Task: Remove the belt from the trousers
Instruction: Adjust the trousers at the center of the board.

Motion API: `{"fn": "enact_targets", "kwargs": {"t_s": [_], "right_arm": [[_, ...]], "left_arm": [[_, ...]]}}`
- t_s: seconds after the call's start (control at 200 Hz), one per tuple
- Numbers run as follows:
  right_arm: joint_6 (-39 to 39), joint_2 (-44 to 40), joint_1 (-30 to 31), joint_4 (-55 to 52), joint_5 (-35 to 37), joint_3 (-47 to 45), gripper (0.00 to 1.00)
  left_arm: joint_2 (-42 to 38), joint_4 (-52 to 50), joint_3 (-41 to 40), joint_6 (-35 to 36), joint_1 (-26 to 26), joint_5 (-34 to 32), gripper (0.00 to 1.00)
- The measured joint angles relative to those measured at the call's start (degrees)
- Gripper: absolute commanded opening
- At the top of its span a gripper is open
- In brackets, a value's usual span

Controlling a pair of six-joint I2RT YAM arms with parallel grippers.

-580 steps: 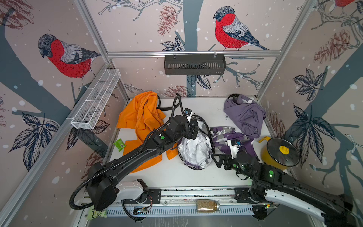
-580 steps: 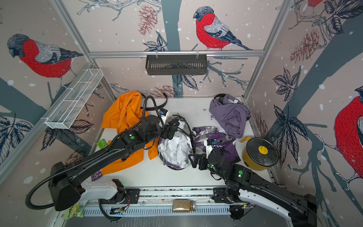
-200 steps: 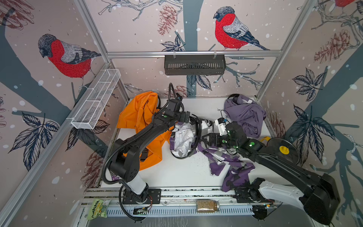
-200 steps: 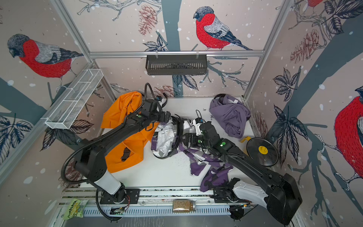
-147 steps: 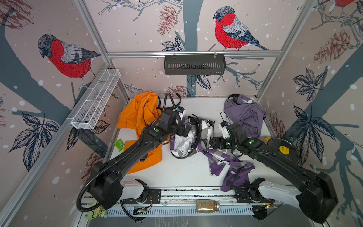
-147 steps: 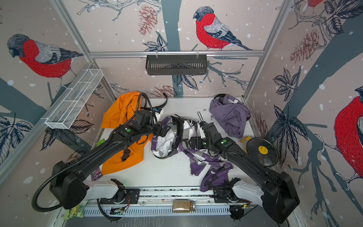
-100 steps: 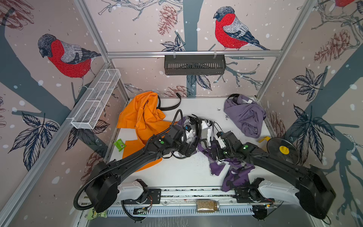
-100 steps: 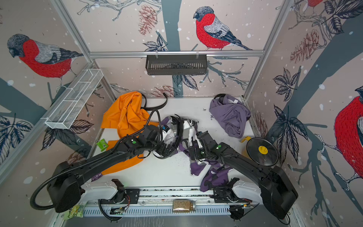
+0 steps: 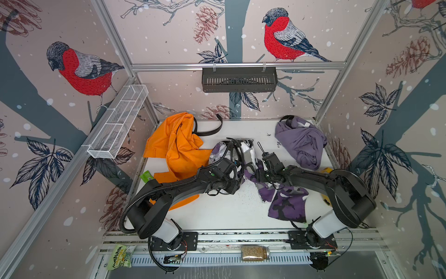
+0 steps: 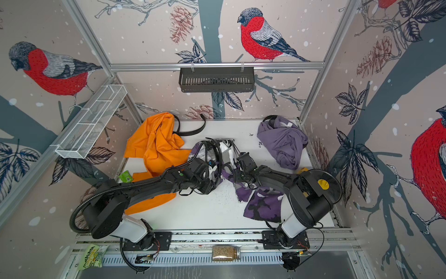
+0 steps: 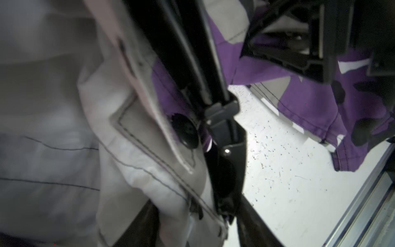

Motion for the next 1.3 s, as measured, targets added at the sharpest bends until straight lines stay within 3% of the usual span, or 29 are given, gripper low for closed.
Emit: {"fn": "enact_targets", "kwargs": {"t_s": [0.06, 0.29, 0.365, 0.5, 0.585, 0.785, 0.966, 1.156, 1.206, 1.251, 1.301], "right_arm": [[-0.55, 2.62, -1.2, 1.07, -0.59, 2.47, 0.69], [-3.89, 11.47, -7.15, 1.29, -2.38, 13.64, 0.68], [-6.21, 12.11, -8.94, -0.28, -2.47, 16.26, 0.76], [-11.19, 4.66, -9.99, -4.44, -1.44, 16.74, 0.94], [-13.86, -3.23, -9.99, -6.64, -2.56, 16.09, 0.99], [-16.02, -15.5, -7.43, -8.35, -14.58, 13.57, 0.99], [-11.72, -10.75, -2.49, -7.34, -27.32, 14.53, 0.99], [-4.5, -6.32, 1.18, 0.52, -34.01, 14.1, 1.0], [-2.67, -4.79, 1.4, 3.17, -34.49, 15.02, 0.84], [-1.18, -3.37, 1.38, 5.75, -34.6, 15.47, 0.51], [0.61, -1.92, 1.07, 8.35, -34.6, 15.5, 0.06]], "left_arm": [[-0.07, 0.0, 0.72, 0.24, 0.0, -1.38, 0.0], [-4.63, -4.52, 8.11, 3.45, 4.0, -4.55, 0.0], [-6.84, -6.78, 12.07, 5.4, 5.55, -4.24, 0.0], [-10.69, -10.91, 17.68, 8.13, 5.9, -1.99, 0.0], [-13.73, -13.07, 17.57, 8.85, 5.95, 0.39, 0.0], [-23.87, -14.05, 7.32, 9.03, 6.01, 1.88, 0.0], [-27.08, -13.86, 5.18, 8.94, 6.16, 0.96, 0.0], [-27.43, -13.84, 4.76, 9.03, 6.16, 0.48, 0.0], [-27.43, -13.86, 4.48, 9.03, 6.16, 0.46, 0.0], [-27.43, -13.9, 4.26, 9.03, 6.16, 0.26, 0.0], [-27.56, -13.84, 4.0, 9.05, 6.16, 0.02, 0.0]]}}
